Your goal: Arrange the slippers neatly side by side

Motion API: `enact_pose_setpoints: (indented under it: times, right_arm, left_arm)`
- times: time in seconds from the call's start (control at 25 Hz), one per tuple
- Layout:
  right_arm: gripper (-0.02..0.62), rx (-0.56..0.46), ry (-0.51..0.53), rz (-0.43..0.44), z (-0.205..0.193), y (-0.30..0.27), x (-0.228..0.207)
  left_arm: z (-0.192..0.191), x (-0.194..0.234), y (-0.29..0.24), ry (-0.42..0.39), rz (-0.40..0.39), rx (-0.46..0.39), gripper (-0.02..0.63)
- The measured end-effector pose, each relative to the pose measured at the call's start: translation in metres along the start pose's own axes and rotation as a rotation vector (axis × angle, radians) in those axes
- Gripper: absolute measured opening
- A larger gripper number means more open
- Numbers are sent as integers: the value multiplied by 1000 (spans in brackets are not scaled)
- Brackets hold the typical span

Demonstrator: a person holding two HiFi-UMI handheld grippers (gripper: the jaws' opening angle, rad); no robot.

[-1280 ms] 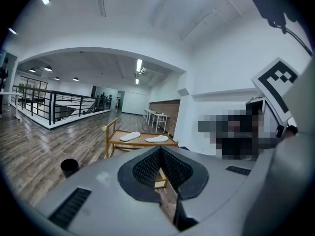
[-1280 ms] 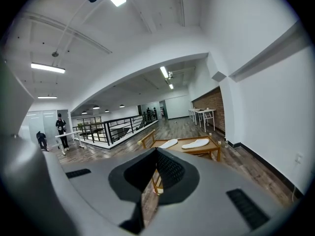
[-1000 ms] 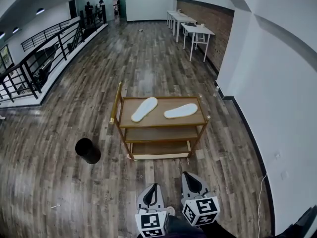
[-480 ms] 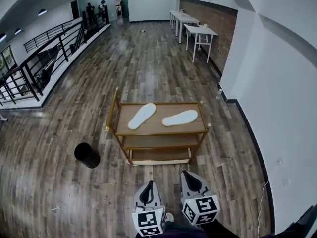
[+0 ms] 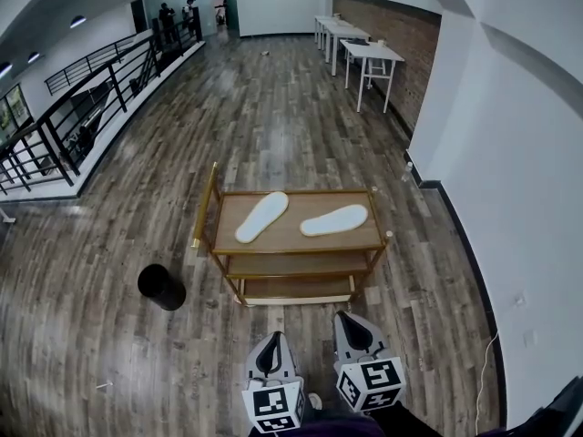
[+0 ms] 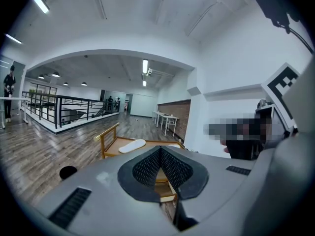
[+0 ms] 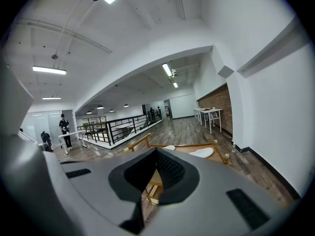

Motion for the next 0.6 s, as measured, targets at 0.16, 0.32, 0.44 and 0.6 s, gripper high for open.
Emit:
enact_pose_setpoints:
  times: [0.16,0.32,0.44,0.6]
  right_arm:
    - [-2,2,-9,-14,5,-23,-4]
    - [-2,6,-8,-25,12,-50,-4]
    - [-2,4,-9,-36,20,-73,-4]
    - [-2,-3,-16,-59,31,-106,-6]
  left_arm:
    - [3,11,-21,-3,-9,10,0]
    - [10,25,-48,4,-30,10,0]
    - [14,37,-71,-1,-47,11,0]
    - [23,55,-103,-6,-75,8,0]
Point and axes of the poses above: the fingertips, and each gripper's own axes: y backward along the fingers, x to its left, z out of its top, the point moved 9 cm from there along y, backward along the fingers, and after that the axes turned 11 degrees about -y, right-handed, at the moved point
